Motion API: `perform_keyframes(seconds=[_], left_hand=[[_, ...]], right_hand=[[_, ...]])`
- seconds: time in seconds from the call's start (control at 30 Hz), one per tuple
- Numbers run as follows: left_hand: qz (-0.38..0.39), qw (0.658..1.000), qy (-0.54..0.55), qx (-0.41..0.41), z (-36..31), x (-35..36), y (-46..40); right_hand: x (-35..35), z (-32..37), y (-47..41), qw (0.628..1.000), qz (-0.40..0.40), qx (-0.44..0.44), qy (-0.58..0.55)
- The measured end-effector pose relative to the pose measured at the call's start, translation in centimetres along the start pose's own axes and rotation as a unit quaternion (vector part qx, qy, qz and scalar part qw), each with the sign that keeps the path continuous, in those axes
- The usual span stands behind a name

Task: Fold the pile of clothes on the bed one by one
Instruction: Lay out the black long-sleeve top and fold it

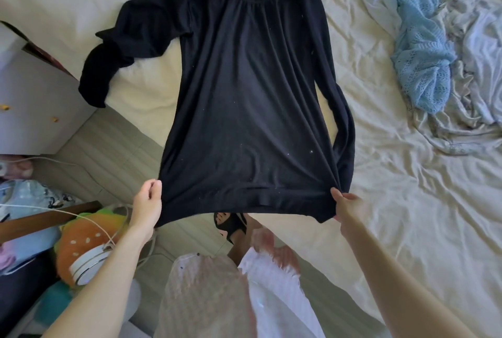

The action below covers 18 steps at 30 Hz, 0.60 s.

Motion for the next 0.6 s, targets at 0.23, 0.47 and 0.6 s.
perform_keyframes(seconds=[0.23,0.47,0.6], left_hand=[[0.144,0.989,0.001,-0.038,1.5,-0.8,0.9],[0.023,0.999,-0.019,-0.030,2.1,-3.1,0.4],[0.023,0.996,-0.067,-0.050,2.1,-1.2,1.0]], right_hand=[[0.2,-1.0,2.0,0.996,0.061,-0.022,-0.061],[-2.6,-1.7,1.6,0.983,0.110,-0.022,-0.142],[-2.5,-1.5,0.6,0.991,0.055,-0.104,0.064]])
Point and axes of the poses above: each hand's wrist, its own y-axis away from the middle knuckle, its own x-axis out of the palm, z = x × y, the point moved 6 cm from there along -y, towards the middle knuckle, and after that the axes turned 15 degrees about x, right-handed, at the moved point
